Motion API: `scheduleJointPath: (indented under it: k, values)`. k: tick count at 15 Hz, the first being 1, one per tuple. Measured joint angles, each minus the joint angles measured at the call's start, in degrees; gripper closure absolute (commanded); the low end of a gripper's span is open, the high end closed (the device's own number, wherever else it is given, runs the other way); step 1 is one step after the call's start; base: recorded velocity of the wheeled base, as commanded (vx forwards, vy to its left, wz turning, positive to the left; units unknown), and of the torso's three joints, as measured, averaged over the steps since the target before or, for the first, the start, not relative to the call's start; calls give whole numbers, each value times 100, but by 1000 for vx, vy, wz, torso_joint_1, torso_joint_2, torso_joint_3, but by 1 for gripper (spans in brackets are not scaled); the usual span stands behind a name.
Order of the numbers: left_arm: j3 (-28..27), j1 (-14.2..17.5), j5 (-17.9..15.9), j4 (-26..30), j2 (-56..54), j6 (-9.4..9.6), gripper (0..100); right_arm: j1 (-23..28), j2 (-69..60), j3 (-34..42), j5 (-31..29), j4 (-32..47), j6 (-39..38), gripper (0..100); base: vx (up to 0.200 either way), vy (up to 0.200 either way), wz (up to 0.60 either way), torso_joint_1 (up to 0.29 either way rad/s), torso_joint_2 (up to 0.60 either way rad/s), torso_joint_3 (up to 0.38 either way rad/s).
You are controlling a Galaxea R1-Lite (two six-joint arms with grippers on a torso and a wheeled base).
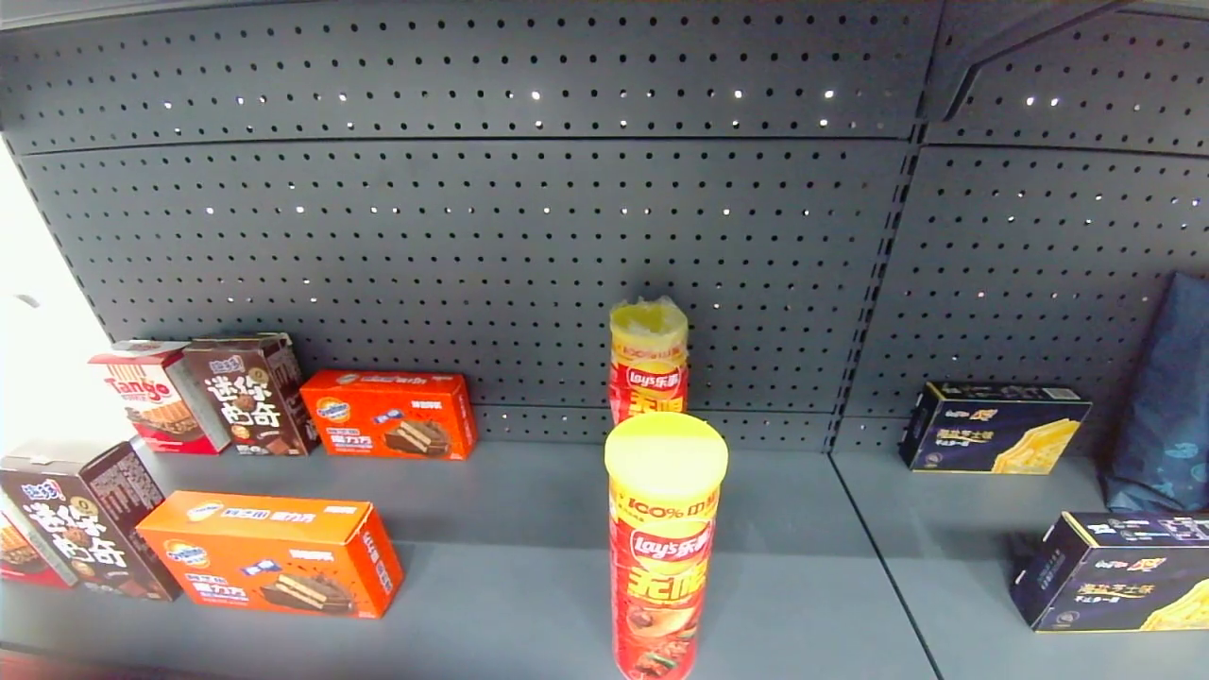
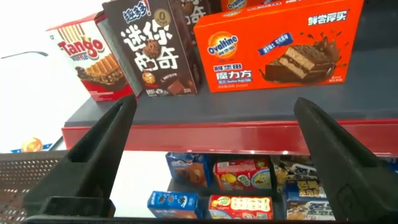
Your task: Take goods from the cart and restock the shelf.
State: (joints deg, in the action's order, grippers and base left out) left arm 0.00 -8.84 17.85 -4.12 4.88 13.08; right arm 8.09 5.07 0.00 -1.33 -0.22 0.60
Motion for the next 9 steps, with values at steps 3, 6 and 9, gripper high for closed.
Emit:
scheduleJointPath:
  k: [3, 6, 9]
  values:
    - [0, 5, -1, 0, -6, -235, 0, -389, 90, 0, 0, 22, 6, 0, 0, 0, 0, 0, 0, 0]
    - [0, 5, -9, 2, -6, -233, 0, -736, -117, 0, 0, 22, 0, 0, 0, 0, 0, 0, 0, 0]
    - [0, 5, -69, 5, -6, -293, 0, -794, -393, 0, -4, 11, -6, 0, 0, 0, 0, 0, 0, 0]
